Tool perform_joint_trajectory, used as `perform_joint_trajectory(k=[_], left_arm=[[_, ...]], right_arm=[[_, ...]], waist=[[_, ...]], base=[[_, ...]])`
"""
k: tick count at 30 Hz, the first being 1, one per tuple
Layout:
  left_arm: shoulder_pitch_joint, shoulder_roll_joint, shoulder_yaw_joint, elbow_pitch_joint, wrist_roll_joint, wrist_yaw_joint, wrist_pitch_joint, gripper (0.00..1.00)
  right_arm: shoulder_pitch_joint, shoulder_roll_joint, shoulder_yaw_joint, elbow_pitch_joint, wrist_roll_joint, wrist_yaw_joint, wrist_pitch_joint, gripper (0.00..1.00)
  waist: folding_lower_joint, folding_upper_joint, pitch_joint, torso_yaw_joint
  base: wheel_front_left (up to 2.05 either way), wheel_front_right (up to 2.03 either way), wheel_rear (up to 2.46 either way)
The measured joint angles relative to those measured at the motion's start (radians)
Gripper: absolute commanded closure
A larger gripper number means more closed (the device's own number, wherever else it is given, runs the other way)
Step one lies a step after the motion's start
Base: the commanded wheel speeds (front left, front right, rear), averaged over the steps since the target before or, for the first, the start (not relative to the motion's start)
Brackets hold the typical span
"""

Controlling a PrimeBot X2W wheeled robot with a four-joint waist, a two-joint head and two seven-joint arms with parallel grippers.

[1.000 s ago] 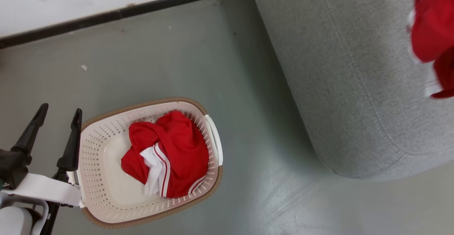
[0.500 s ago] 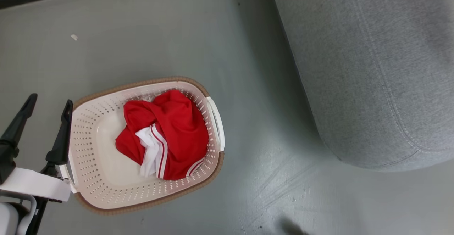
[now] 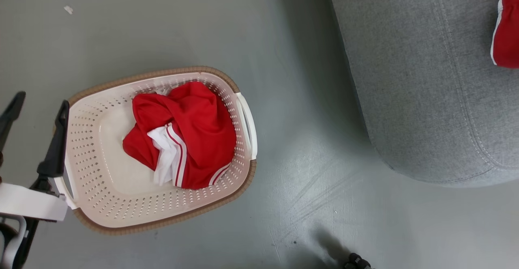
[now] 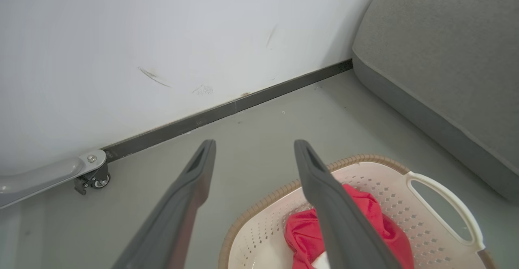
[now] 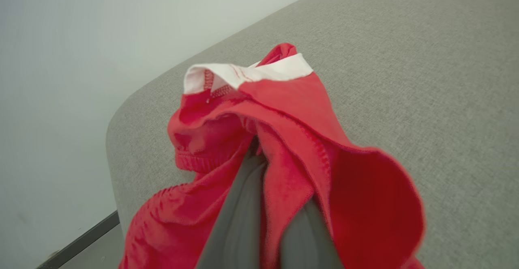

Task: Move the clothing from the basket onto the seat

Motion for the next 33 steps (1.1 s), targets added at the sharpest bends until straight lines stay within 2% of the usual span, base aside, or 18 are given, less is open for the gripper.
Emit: perform_joint_trajectory(k=[13, 16, 17, 18, 19, 20, 27, 33], left_arm=[[-0.028, 0.01, 0.005, -0.015, 0.008, 0.0, 0.0, 0.0], [-0.029, 0.01, 0.007, -0.015, 0.008, 0.0, 0.0, 0.0], [-0.029, 0.011, 0.008, -0.014, 0.008, 0.0, 0.0, 0.0], [-0.029, 0.011, 0.008, -0.013, 0.008, 0.0, 0.0, 0.0], [-0.03, 0.01, 0.008, -0.012, 0.008, 0.0, 0.0, 0.0], [-0.03, 0.01, 0.008, -0.01, 0.008, 0.0, 0.0, 0.0], [-0.04, 0.006, 0.003, 0.002, 0.008, 0.002, -0.001, 0.0], [-0.047, -0.002, 0.002, 0.024, 0.008, 0.009, -0.01, 0.0]], right_arm=[[-0.062, -0.012, -0.017, 0.073, -0.008, 0.0, 0.047, 1.0], [-0.065, -0.012, -0.016, 0.083, -0.014, 0.0, 0.046, 0.85], [-0.068, -0.011, -0.016, 0.085, -0.017, 0.0, 0.046, 0.73], [-0.073, -0.011, -0.016, 0.087, -0.021, 0.0, 0.045, 0.53], [-0.077, -0.011, -0.016, 0.088, -0.023, 0.0, 0.045, 0.15], [-0.078, -0.012, -0.017, 0.088, -0.024, 0.0, 0.044, 0.0], [-0.075, -0.007, -0.017, 0.087, -0.049, 0.0, 0.005, 0.0], [-0.046, 0.023, -0.012, 0.063, -0.073, 0.0, -0.043, 0.0]], waist=[[0.0, 0.0, 0.056, -0.013], [0.0, 0.0, 0.059, -0.018], [0.0, 0.0, 0.06, -0.021], [0.0, 0.0, 0.06, -0.023], [0.0, 0.0, 0.06, -0.024], [0.0, 0.0, 0.059, -0.026], [0.0, 0.0, 0.051, -0.033], [0.0, 0.0, 0.039, -0.038]], base=[[0.0, 0.0, 0.0], [0.0, 0.0, 0.0], [0.0, 0.0, 0.0], [0.0, 0.0, 0.0], [0.0, 0.0, 0.0], [0.0, 0.0, 0.0], [0.0, 0.0, 0.0], [0.0, 0.0, 0.0]])
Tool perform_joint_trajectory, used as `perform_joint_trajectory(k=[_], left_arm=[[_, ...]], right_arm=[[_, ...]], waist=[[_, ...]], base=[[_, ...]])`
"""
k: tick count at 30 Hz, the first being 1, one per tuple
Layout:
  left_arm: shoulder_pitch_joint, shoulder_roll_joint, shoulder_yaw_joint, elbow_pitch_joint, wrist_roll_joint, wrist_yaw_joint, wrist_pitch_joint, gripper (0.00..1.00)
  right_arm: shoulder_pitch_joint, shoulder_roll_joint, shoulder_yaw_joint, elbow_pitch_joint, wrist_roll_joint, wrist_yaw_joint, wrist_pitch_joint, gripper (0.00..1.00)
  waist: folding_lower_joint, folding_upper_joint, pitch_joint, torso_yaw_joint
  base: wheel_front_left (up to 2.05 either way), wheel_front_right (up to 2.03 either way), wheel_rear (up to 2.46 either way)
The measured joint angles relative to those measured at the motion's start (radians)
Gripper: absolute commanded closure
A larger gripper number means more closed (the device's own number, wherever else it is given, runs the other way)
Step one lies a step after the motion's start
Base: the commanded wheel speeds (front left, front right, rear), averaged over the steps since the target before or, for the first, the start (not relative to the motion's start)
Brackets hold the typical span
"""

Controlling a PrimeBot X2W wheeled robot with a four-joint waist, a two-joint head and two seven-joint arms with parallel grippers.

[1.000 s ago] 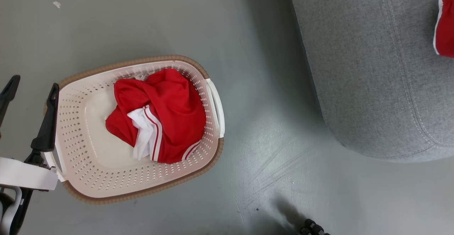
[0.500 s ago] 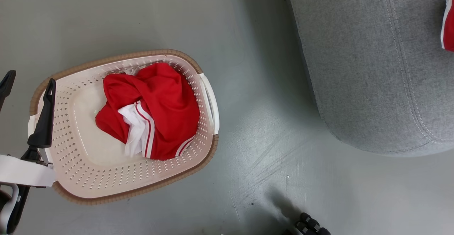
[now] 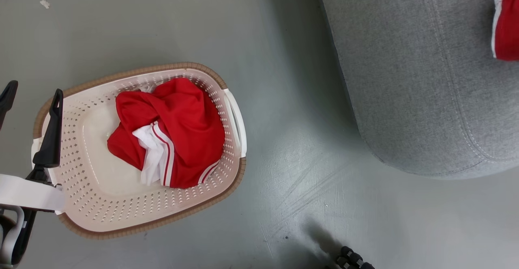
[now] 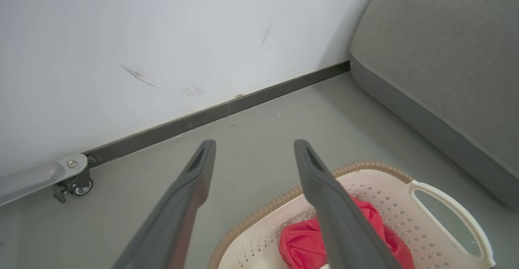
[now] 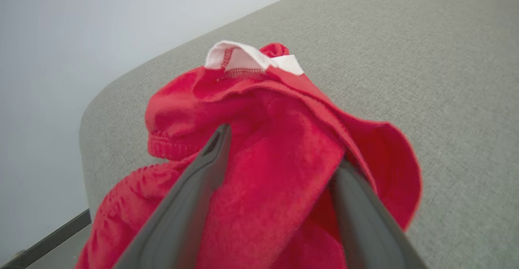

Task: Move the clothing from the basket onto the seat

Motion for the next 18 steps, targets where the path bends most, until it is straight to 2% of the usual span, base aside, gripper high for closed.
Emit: perform_joint_trajectory(k=[13, 18], left_arm=[[-0.023, -0.034, -0.012, 0.05, -0.001, 0.001, -0.039, 0.0], [-0.023, -0.052, -0.015, 0.074, -0.001, 0.002, -0.059, 0.0]], right_arm=[[0.147, 0.095, 0.004, -0.104, -0.059, 0.0, -0.087, 0.0], [0.184, 0.133, 0.048, -0.169, -0.086, 0.0, -0.106, 0.0]], waist=[[0.0, 0.0, -0.054, -0.007], [0.0, 0.0, -0.082, -0.005]], base=[[0.0, 0.0, 0.0], [0.0, 0.0, 0.0]])
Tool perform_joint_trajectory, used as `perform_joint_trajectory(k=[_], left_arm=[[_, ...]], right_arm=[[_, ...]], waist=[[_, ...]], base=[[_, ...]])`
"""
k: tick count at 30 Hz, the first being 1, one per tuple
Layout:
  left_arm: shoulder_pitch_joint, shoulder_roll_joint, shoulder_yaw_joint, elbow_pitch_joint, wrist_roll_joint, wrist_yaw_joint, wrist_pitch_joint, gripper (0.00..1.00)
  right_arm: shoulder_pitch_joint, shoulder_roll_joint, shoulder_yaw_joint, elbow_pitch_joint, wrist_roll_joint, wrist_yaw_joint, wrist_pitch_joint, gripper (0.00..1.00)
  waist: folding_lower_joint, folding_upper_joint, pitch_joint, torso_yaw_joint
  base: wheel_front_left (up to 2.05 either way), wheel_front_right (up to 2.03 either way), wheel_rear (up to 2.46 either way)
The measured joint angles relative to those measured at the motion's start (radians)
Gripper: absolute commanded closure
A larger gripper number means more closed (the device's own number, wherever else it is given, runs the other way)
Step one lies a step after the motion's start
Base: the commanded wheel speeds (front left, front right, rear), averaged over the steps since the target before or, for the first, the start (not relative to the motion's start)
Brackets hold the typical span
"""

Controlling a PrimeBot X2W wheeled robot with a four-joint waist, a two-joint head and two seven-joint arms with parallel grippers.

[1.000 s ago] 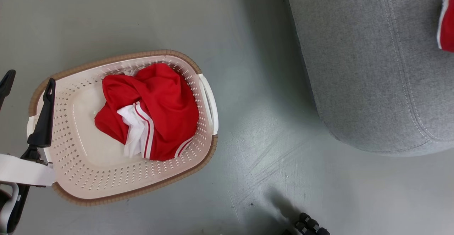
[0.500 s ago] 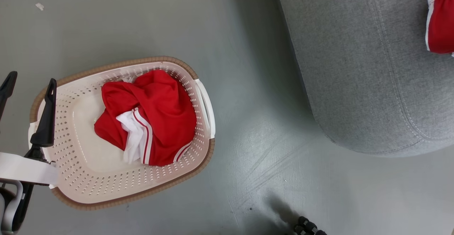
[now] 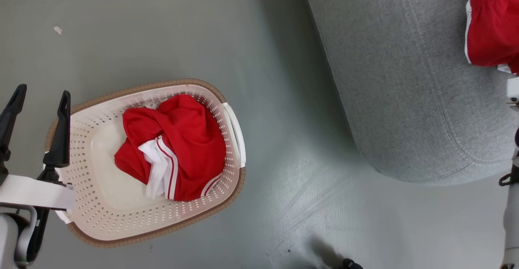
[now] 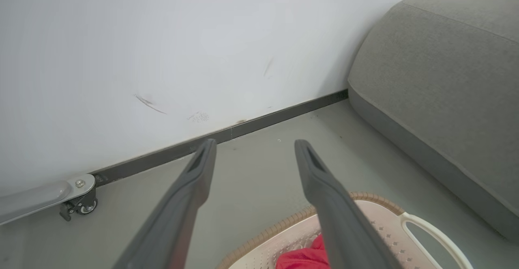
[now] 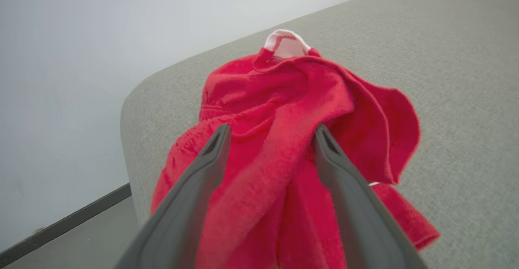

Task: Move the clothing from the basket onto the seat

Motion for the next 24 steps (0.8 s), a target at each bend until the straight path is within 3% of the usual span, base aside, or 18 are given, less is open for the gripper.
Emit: perform_joint_trajectory(k=[8, 24], left_arm=[[-0.001, -0.046, 0.016, 0.035, -0.011, 0.025, -0.029, 0.0], [0.002, -0.126, 0.033, 0.065, -0.021, 0.051, -0.055, 0.0]], right_arm=[[0.066, 0.015, 0.086, -0.093, -0.016, 0.0, -0.001, 0.0], [0.101, 0.009, 0.412, -0.131, -0.021, 0.0, -0.038, 0.0]], waist=[[0.0, 0.0, -0.053, 0.018], [0.0, 0.0, -0.163, 0.12]], base=[[0.0, 0.0, 0.0], [0.0, 0.0, 0.0]])
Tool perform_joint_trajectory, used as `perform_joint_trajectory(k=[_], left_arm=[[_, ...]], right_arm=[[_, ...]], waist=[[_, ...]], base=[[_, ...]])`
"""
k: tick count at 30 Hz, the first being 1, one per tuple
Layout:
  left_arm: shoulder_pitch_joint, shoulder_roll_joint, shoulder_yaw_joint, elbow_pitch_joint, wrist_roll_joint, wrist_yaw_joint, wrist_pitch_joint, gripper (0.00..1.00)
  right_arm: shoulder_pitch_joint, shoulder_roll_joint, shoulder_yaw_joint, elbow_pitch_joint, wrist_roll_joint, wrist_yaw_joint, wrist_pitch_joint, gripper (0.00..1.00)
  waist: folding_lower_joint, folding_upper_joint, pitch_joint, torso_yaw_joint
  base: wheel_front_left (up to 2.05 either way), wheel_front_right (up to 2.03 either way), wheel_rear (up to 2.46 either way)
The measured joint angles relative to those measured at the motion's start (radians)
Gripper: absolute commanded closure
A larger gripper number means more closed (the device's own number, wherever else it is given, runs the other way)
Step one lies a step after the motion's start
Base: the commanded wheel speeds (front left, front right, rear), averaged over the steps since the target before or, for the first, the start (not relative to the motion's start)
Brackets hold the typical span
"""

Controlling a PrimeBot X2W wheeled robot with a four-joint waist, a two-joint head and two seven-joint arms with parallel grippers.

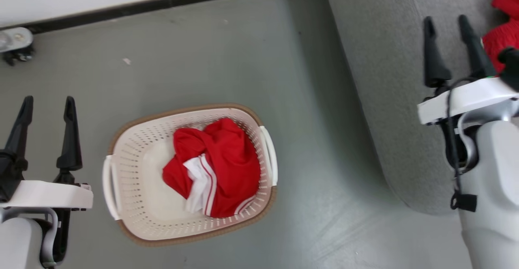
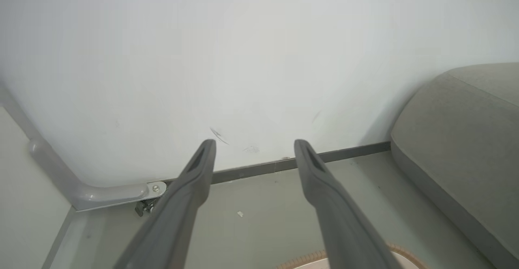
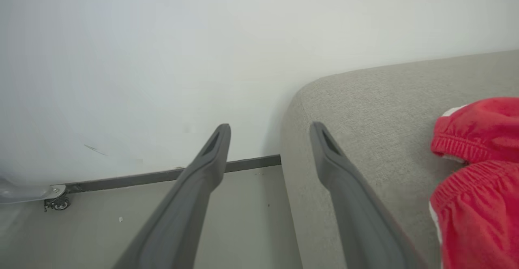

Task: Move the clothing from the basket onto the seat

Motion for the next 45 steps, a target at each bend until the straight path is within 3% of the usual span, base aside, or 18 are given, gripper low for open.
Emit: perform_joint_trajectory(k=[7, 16, 28, 45], left_arm=[[0.016, -0.029, 0.005, 0.021, -0.008, -0.002, -0.001, 0.0], [0.031, -0.061, 0.016, 0.024, -0.007, -0.037, -0.004, 0.0], [0.076, -0.099, 0.02, 0.029, 0.017, -0.073, -0.004, 0.0], [0.176, -0.134, 0.048, 0.037, 0.077, -0.116, -0.004, 0.0]], right_arm=[[0.023, -0.002, 0.09, 0.01, 0.0, 0.0, -0.031, 0.0], [0.07, -0.018, 0.142, 0.016, -0.012, 0.0, -0.045, 0.0], [0.137, -0.027, 0.138, -0.086, -0.018, 0.0, -0.045, 0.0], [0.362, -0.02, 0.069, -0.177, -0.007, 0.0, -0.045, 0.0]], waist=[[0.0, 0.0, -0.049, 0.055], [0.0, 0.0, -0.115, 0.115], [0.0, 0.0, -0.199, 0.163], [0.0, 0.0, -0.333, 0.195]], base=[[0.0, 0.0, 0.0], [0.0, 0.0, 0.0], [0.0, 0.0, 0.0], [0.0, 0.0, 0.0]])
